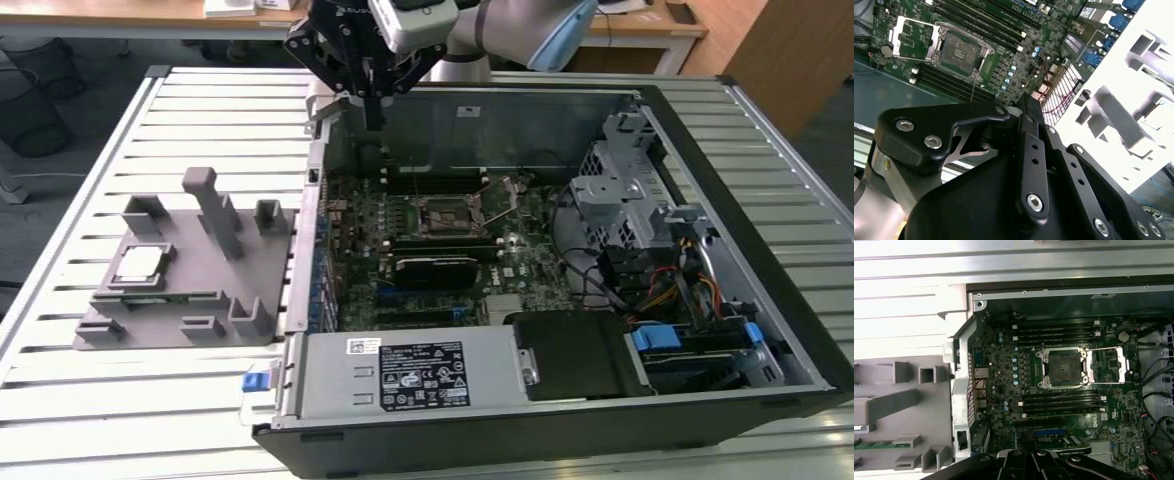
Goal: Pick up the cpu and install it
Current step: 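Reach for the cpu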
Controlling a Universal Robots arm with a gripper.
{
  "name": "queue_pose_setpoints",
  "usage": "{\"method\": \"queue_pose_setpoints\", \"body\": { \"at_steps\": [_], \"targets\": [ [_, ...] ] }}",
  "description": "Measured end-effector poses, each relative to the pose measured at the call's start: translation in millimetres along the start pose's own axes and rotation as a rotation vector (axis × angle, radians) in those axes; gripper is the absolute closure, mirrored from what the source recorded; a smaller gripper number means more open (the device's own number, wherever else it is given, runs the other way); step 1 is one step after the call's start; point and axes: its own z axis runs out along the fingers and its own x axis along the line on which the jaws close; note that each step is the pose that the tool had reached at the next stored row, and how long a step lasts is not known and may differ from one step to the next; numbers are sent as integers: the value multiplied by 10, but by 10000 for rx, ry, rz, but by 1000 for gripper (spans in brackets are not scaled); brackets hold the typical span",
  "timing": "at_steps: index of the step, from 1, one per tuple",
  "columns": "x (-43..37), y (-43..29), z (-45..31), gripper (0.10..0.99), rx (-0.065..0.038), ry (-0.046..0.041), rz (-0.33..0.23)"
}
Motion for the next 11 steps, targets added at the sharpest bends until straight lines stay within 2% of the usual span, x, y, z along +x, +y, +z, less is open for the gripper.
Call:
{"method": "queue_pose_setpoints", "body": {
  "at_steps": [11],
  "targets": [
    [40,-3,-1,980,1,1,0]
  ]
}}
